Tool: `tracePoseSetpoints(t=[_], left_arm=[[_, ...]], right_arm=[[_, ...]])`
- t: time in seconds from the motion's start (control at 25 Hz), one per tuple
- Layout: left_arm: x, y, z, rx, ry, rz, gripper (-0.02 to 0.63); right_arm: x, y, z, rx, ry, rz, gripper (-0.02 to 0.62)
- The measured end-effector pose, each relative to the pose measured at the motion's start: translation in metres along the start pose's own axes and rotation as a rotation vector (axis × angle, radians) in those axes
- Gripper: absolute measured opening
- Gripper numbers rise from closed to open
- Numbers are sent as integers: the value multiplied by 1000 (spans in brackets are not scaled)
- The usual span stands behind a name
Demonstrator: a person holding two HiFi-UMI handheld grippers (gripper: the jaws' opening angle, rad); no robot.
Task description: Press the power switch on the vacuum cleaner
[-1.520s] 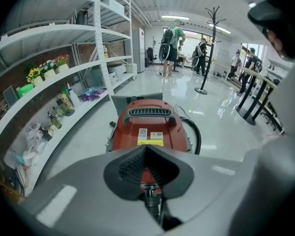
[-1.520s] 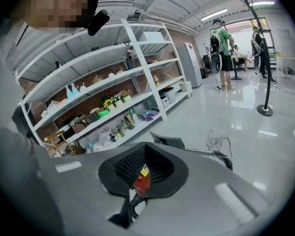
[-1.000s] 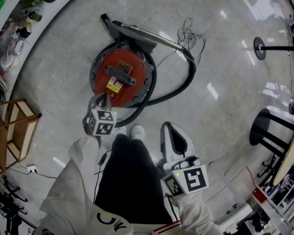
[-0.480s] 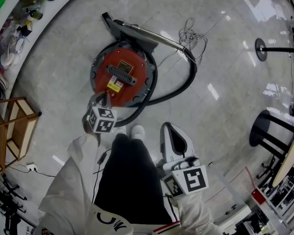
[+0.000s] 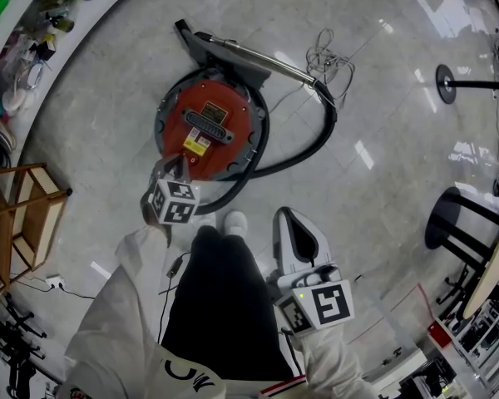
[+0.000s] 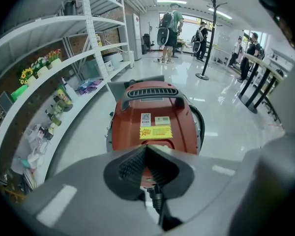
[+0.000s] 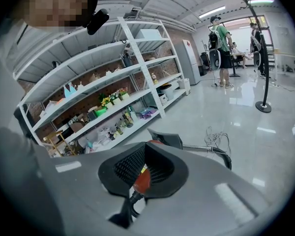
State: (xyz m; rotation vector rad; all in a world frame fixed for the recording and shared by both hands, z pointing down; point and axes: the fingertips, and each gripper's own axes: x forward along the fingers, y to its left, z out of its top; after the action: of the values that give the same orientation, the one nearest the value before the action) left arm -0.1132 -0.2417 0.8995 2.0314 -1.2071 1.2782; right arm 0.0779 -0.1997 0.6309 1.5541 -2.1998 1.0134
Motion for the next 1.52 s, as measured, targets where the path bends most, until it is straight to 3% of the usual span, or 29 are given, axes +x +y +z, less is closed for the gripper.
tracePoseSetpoints(t=[1.52], left_arm=[[8,5,-5,-51,7,-7,0]], right_arm=[[-5,-6,2,-12,-5,0,0]])
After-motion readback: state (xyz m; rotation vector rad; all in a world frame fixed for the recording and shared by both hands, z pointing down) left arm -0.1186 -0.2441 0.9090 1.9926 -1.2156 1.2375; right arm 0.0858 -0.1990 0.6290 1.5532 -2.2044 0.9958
